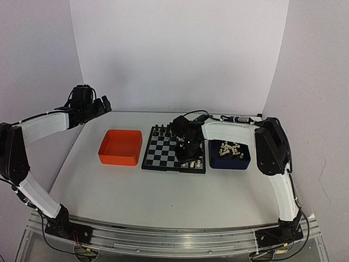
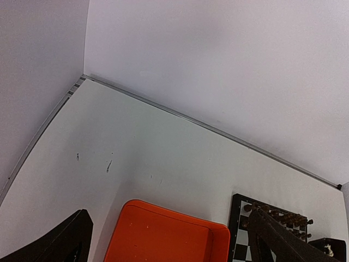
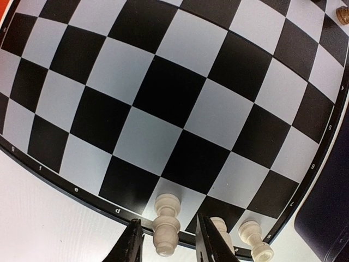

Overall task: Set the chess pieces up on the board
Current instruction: Place the chess piece on the chessboard, then pick up the chess piece from the storage box.

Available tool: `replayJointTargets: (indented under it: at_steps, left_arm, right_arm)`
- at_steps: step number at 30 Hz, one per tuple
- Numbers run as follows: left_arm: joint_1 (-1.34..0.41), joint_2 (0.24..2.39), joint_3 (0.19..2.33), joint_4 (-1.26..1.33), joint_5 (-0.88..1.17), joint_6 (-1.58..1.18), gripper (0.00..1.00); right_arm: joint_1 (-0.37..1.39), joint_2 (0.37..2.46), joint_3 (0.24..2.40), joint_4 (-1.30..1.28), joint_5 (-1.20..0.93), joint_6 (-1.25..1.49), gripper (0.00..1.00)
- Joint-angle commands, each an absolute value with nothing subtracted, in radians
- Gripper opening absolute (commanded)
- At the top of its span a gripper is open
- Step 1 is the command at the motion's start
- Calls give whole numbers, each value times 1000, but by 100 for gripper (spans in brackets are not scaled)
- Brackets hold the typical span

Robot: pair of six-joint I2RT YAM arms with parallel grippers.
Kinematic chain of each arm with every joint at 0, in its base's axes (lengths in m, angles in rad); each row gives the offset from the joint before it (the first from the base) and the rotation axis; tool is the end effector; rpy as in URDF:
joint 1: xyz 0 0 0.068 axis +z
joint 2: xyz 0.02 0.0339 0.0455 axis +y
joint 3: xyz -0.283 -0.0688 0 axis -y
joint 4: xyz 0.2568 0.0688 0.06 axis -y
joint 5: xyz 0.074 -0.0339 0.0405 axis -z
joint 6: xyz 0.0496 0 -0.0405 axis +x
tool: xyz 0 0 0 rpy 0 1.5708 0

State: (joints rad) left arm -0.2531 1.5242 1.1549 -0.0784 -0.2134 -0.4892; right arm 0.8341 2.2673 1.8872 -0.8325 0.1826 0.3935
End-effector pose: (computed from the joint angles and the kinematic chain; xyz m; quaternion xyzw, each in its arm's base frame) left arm 0.3689 -0.0846 0.3064 -0.1554 0.8291 -0.1080 0.5261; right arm 0.3462 0.3682 0.1760 -0.1983 0.9598 0.0288 0.1967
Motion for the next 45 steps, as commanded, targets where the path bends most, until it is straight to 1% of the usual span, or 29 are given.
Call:
replayJointTargets:
  at_steps: [1,6,10,12,18,21,24,30,35,38,41,45]
  left_arm:
    - [-250,1499,1139,-49,-224,-483,100]
    - [-251,1499,1142,-37,-223,-486,100]
    - [-250,1503,1152,-32,-218,-486,100]
    - [-250,1505,1157,-32,-216,-485,100]
    - [-251,1518,1188,-31,-194,-473,100]
    - [-250,1536,1218,-31,-175,-461,100]
    - [-249,1563,1255,-32,-149,-443,100]
    - [-250,1634,1325,-9,-135,-421,100]
    - [-250,1695,1362,23,-148,-458,100]
    - [-249,1727,1397,30,-153,-478,100]
    - [-250,1759,1474,-59,-160,-515,100]
    - [-249,1766,1471,-45,-172,-544,100]
  right_arm:
    - [836,2210,1940,-838,177,387,37]
    - [836,2158,1963,-837,196,374,45]
    - [827,2106,1967,-836,250,342,56]
    - [814,2080,1961,-834,276,328,64]
    - [733,1987,1917,-826,252,307,80]
    - [669,1939,1878,-823,241,323,84]
    - [592,1889,1815,-821,222,357,85]
    - [493,1844,1722,-822,232,359,85]
    - [367,1881,1698,-824,93,400,83]
    - [307,1912,1706,-827,40,434,79]
    - [267,1946,1731,-852,15,449,71]
    - [259,2001,1764,-881,55,403,61]
